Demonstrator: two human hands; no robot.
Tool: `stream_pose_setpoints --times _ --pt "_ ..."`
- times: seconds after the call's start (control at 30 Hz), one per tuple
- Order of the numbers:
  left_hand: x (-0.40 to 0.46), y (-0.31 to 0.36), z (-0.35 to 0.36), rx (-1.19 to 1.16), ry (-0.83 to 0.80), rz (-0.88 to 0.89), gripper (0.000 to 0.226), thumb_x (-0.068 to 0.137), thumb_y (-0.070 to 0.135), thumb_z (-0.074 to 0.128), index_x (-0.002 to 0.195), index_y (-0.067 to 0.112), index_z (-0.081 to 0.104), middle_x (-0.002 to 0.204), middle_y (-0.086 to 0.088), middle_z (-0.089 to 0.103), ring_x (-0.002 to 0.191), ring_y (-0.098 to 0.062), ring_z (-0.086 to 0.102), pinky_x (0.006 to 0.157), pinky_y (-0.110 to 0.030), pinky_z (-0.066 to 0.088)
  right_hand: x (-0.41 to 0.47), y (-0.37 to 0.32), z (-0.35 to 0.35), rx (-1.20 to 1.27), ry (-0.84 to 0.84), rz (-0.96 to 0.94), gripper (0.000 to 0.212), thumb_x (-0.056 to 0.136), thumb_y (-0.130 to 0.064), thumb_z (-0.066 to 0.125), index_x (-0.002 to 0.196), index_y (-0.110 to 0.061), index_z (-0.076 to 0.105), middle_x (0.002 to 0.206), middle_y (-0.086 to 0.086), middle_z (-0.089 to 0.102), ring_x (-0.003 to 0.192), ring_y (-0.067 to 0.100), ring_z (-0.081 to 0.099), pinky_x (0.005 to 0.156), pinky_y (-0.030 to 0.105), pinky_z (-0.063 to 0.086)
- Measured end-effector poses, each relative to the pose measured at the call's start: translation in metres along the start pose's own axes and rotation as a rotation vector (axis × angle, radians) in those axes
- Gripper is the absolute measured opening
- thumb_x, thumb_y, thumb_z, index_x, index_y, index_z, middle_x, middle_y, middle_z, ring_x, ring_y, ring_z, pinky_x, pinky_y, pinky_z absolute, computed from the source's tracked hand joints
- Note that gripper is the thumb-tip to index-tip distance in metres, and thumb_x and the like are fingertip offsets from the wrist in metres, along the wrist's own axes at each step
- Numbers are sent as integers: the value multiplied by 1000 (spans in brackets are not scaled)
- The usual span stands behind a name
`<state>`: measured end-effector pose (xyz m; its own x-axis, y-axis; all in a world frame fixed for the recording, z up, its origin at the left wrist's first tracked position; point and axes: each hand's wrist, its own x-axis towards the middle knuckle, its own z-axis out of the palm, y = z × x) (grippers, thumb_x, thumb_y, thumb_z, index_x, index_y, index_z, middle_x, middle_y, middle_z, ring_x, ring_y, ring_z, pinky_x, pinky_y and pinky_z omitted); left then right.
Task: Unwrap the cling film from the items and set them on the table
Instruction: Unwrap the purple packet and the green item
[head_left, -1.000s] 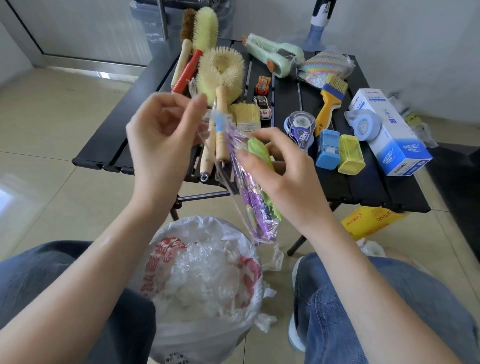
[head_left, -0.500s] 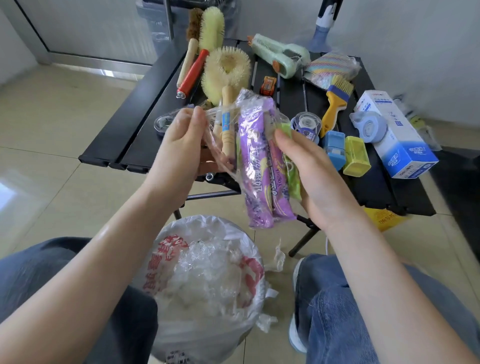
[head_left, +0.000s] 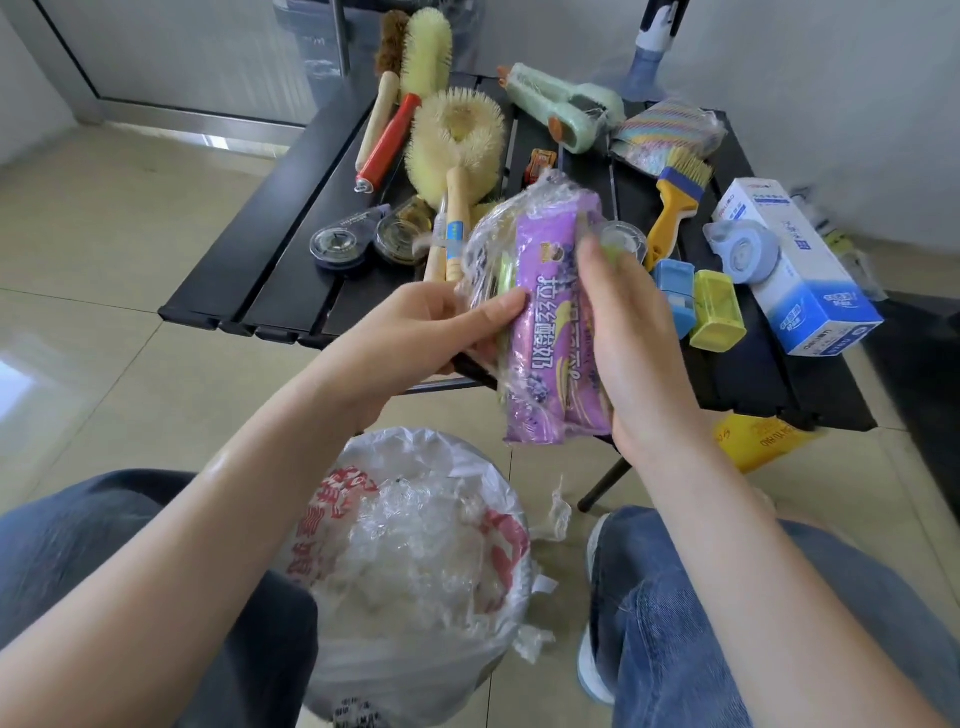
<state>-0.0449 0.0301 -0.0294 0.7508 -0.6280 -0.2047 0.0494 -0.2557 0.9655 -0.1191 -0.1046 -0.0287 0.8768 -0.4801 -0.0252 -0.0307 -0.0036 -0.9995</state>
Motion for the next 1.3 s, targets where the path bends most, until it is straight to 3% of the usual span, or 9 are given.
stream_pose_setpoints --times 0.17,0.37,0.43,0.57,0.67,0.77,1.03,1.13,1.3 --pt "-3 0 4 -55 135 31 33 97 38 48 98 7 58 74 0 66 56 -5 62 47 -13 43 2 4 -6 -77 -87 -70 54 75 -16 80 119 -20 49 111 -1 67 99 10 67 91 40 55" --pt "-6 1 12 -177 132 113 27 101 33 40 93 8 46 57 5 56 55 -8 60 47 -14 44 4 4 -6 -78 40 -205 52 76 -13 78 120 -13 49 113 5 65 102 15 66 93 41 53" --pt "-5 0 14 -260 96 92 24 100 33 43 85 14 43 55 8 49 54 -5 55 49 -13 44 5 5 -6 -103 92 -260 52 77 -14 77 120 -12 48 116 6 63 104 15 64 94 39 52" --pt "-4 -1 17 -458 -4 16 24 91 33 59 96 16 42 57 11 43 51 -3 48 51 -12 43 7 6 -7 -89 143 -311 49 80 -12 77 117 -17 45 114 0 61 103 7 62 93 30 51" --pt "-2 -4 19 -499 -89 -7 39 73 11 74 86 18 38 56 10 41 46 -2 39 44 -11 33 7 6 -9 -81 149 -321 49 82 -11 75 117 -20 42 113 -7 60 102 1 62 89 21 50" --pt "-1 -5 19 -493 -109 -22 44 77 -14 61 87 20 35 57 9 28 44 -3 26 43 -12 24 9 6 -12 -87 155 -341 46 83 -9 73 118 -16 42 111 -9 60 100 1 62 86 15 47" --pt "-2 -2 19 -569 -153 -95 50 71 -25 53 88 20 41 67 5 21 64 -12 11 42 -13 21 13 8 -18 -126 151 -374 43 85 -11 72 117 -13 43 111 -5 61 103 7 62 91 26 50" --pt "-4 1 18 -561 -95 -156 41 81 -20 41 87 21 42 78 0 16 55 -7 19 41 -14 15 14 8 -19 -107 109 -346 42 84 -11 71 115 -19 45 111 -5 62 103 10 63 93 32 52" --pt "-2 3 13 -498 -79 -226 37 82 -16 41 85 21 45 71 1 27 48 -6 26 34 -12 16 16 5 -23 -145 64 -300 40 84 -16 72 117 -18 49 112 -4 65 104 8 64 95 35 51"
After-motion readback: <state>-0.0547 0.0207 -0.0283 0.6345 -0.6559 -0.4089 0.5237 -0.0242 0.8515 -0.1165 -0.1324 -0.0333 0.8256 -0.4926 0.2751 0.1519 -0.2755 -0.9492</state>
